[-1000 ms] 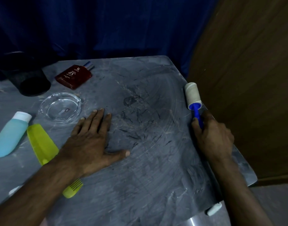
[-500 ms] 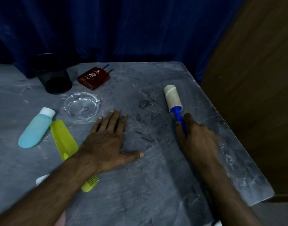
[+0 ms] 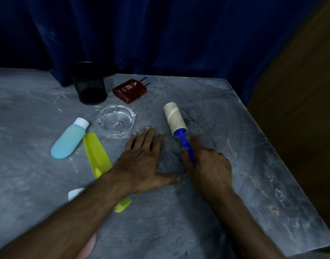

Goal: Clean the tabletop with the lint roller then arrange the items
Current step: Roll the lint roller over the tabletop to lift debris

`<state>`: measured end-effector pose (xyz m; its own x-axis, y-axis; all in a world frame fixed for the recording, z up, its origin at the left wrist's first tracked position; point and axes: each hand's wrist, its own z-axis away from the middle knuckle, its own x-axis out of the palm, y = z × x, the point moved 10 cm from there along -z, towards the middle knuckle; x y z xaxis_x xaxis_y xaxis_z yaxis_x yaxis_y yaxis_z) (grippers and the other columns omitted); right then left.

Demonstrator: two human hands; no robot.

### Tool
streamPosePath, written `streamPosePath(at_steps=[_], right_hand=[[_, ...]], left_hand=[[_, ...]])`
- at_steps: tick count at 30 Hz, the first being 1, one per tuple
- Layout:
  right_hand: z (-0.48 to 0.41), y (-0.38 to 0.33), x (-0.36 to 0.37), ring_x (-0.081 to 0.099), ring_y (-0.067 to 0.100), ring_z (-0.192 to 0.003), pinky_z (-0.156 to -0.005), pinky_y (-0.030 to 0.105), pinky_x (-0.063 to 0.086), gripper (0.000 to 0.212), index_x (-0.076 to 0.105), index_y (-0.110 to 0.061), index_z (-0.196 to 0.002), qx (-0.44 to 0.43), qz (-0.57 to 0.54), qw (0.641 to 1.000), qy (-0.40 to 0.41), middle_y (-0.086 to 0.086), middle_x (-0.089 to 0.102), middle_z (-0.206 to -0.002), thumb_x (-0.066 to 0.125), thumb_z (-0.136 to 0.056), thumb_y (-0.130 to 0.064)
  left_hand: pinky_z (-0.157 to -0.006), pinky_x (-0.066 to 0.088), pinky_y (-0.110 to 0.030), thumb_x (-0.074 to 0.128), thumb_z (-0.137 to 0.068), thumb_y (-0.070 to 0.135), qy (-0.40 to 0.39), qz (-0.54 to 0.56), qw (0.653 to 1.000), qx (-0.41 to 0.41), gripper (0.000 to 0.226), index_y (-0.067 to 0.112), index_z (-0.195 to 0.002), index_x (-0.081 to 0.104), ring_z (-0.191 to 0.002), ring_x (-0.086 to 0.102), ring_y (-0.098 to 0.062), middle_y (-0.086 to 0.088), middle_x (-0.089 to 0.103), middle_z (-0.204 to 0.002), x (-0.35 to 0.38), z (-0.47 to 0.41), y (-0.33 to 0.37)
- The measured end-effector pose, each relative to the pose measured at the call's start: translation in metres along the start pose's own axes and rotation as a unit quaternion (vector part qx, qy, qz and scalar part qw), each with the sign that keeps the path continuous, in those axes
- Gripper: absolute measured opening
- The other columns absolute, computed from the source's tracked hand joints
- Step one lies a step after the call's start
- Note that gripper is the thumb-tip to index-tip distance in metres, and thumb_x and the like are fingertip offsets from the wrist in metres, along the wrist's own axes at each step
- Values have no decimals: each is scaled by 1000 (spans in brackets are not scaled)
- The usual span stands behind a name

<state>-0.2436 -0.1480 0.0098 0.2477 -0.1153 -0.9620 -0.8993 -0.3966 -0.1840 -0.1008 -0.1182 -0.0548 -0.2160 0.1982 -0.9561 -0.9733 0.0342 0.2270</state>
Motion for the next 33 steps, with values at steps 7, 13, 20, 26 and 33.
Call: streamPosePath(at_steps=[7,13,20,26,33], right_hand=[[2,-19,1,69,30,-64,-60,40,56,42,54,-23,-134,-33,14,999,16,5,72,-74,44,-102,-48],[-2,14,-3,69,32,-70,-64,44,57,43,47,-27,-135,19,18,999,19,6,70,-79,38,-101,-52],[-4,78,-18,55,18,-60,-52,34,43,34,49,-22,-126,106,47,993,-10,-6,50,-68,42,-104,-48],[5,127,-29,51,13,-58,-49,27,33,35,50,-19,-125,178,40,983,-9,-1,51,-70,43,-104,-47],[16,157,-48,48,14,-57,-52,29,39,36,54,-14,-125,217,45,975,15,-2,49,-69,46,-105,-43]], left_hand=[[-132,-6,-49,18,-58,103,8,2,1000,-4,143,18,-168,-10,-164,-17,-23,-9,-18,-177,-3,-1,0],[-131,-11,-48,36,-73,101,-5,-11,1000,-6,135,19,-168,-15,-162,-22,-22,-8,-23,-176,0,-2,-1],[-131,-10,-49,15,-58,105,-15,-9,1000,-5,143,19,-167,-16,-162,-23,-22,-8,-24,-175,1,-1,-2],[-131,-12,-47,12,-58,105,-16,-18,1000,-5,141,20,-166,-19,-162,-24,-21,-7,-26,-175,3,-2,-3],[-130,-14,-45,5,-57,106,-13,-26,1000,-3,140,22,-165,-23,-161,-25,-20,-5,-29,-174,5,-3,-5]])
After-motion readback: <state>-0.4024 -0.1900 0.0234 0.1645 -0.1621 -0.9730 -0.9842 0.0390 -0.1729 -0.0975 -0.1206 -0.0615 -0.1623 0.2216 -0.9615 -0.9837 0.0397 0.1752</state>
